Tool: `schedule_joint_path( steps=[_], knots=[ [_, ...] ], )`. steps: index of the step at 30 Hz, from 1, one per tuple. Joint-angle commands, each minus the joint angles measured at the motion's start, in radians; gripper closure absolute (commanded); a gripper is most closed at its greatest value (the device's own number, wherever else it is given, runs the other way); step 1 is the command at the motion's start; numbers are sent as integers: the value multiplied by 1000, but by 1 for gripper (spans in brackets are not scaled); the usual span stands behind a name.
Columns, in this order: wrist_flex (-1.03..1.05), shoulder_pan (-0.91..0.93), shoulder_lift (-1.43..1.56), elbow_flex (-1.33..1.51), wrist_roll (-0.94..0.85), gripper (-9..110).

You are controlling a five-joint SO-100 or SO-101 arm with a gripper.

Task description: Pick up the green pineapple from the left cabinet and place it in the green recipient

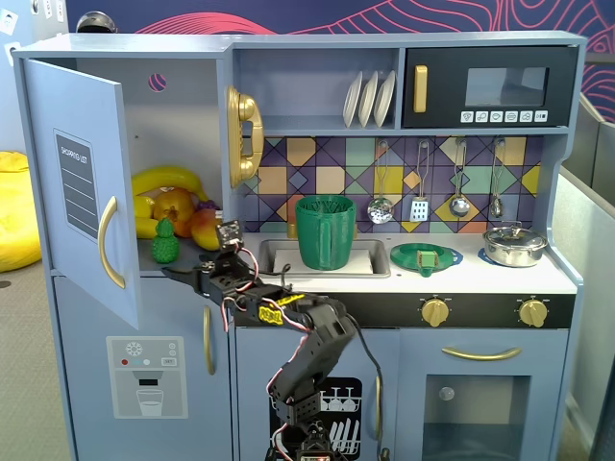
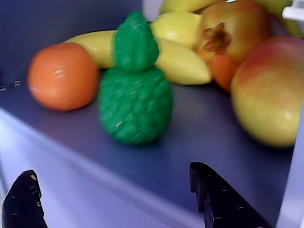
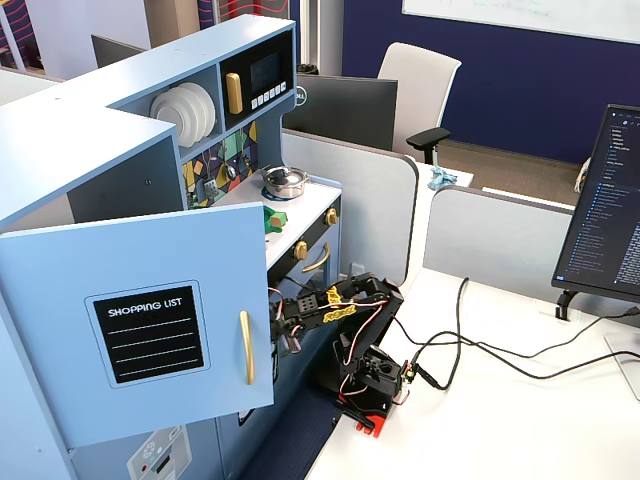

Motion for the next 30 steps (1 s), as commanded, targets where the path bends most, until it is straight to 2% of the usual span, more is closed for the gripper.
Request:
schedule_joint_path(
  steps=[1,30],
  knots=[
    [-49,40,-72,-163,-17,67],
    [-127,-20,-416,-495,-54,68]
  ],
)
